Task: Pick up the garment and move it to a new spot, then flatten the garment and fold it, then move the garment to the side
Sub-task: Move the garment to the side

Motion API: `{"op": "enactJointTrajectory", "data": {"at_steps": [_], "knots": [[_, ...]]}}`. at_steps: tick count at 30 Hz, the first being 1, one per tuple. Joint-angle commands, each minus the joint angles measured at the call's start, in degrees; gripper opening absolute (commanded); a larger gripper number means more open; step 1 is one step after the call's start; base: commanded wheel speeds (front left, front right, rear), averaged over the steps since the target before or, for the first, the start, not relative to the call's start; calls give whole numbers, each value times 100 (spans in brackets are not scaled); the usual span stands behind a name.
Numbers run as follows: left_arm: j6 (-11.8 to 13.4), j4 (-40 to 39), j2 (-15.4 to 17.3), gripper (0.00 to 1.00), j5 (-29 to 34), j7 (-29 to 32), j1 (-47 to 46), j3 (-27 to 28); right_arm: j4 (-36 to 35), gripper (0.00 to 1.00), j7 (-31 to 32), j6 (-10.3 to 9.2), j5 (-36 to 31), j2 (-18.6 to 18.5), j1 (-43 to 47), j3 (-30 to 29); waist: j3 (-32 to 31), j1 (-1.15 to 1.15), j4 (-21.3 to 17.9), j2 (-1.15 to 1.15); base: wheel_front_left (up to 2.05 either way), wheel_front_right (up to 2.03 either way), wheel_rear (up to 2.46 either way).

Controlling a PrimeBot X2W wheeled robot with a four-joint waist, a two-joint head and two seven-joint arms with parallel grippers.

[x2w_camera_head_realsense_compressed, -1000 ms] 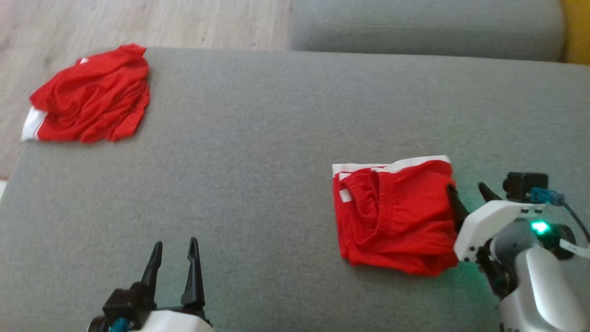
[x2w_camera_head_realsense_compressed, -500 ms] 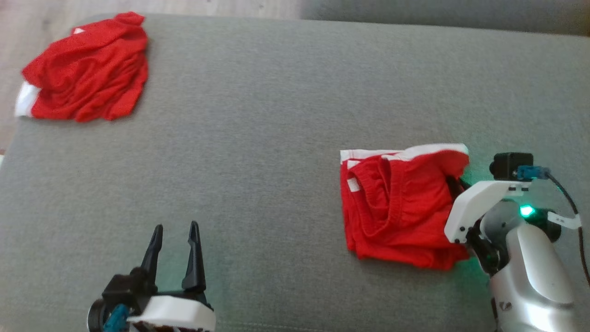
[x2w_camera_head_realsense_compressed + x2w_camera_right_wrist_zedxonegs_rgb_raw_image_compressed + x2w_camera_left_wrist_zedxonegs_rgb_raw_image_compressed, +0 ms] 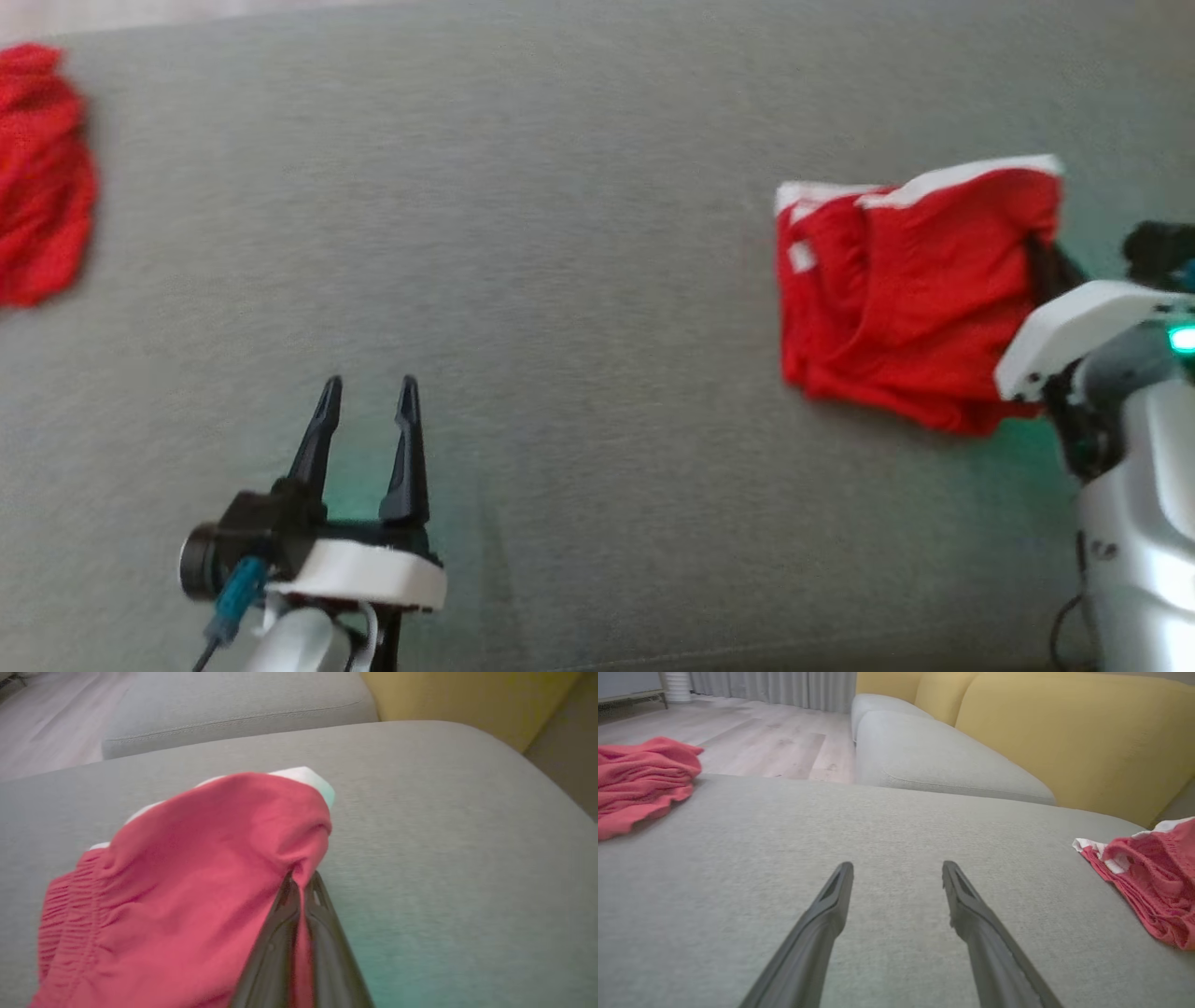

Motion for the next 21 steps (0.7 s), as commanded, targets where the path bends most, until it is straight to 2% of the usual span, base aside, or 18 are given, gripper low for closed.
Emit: {"op": "enactJointTrajectory", "data": {"at_steps": [1,6,11,16,21], "knots": [[-19,-192,139,100,64,30,-261,134,-258,0,-85,21,-30,-91,-189,45,274,0,-444,0,0,0,0],[-20,-307,265,100,175,188,-458,84,-397,0,-142,21,11,-153,-252,-149,507,0,-939,0,0,0,0],[-16,-439,355,100,254,329,-589,30,-428,0,-248,21,30,-99,-312,-259,661,0,-1236,0,0,0,0],[-5,-556,418,100,297,441,-683,-5,-353,0,-316,21,24,-50,-427,-246,755,0,-1333,0,0,0,0],[-6,-636,468,100,314,494,-730,-26,-219,0,-352,21,-29,-86,-587,-265,765,0,-1241,0,0,0,0]]}}
